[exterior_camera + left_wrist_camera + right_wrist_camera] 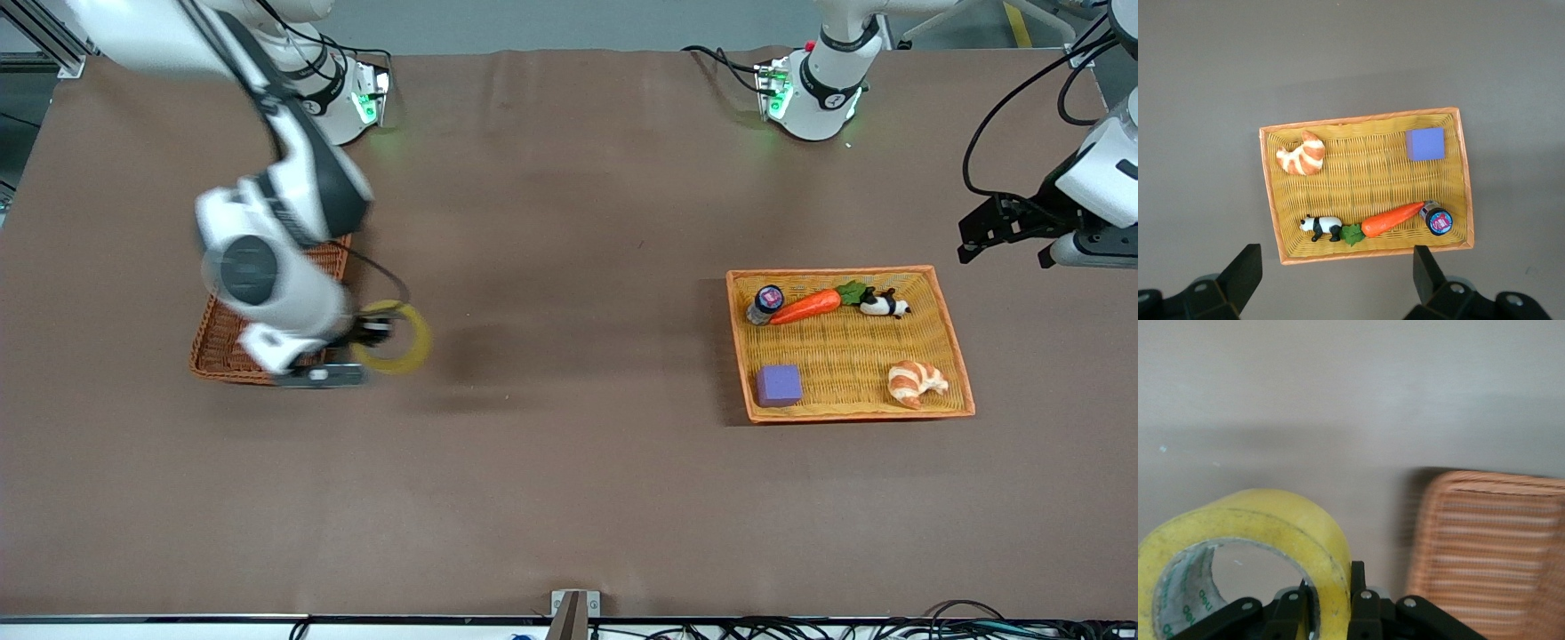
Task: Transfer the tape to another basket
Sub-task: 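Carry the tape roll with the right gripper into the brown basket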
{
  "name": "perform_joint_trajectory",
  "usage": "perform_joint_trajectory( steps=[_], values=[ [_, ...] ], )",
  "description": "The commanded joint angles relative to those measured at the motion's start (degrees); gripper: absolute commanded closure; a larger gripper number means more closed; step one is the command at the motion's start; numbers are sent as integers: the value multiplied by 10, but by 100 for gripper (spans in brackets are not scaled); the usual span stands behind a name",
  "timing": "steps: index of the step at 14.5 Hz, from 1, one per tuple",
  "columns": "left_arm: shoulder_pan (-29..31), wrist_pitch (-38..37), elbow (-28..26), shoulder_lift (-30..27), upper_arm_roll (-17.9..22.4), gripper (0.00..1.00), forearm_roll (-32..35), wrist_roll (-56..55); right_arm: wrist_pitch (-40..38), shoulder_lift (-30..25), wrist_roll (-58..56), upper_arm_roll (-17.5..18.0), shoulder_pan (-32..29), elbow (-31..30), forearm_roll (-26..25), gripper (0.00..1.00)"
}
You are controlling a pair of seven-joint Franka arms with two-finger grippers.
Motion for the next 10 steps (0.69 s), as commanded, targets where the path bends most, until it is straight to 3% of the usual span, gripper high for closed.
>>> perform_joint_trajectory(
  steps=[1, 3, 7, 10],
  values=[
    [29, -15, 42, 23, -27, 0, 8, 7, 13, -83, -129, -90, -2, -99, 40, 99],
    [29, -15, 43, 23, -30, 0, 7, 4, 45, -109, -194, -150, -2, -164, 43, 99],
    [28, -16, 43, 22, -32, 0, 0, 3, 171, -139, -265, -197, -3, -296, 43, 99],
    [28, -17, 43, 22, -32, 0, -1, 5, 249, -135, -306, -224, -4, -356, 43, 99]
  ],
)
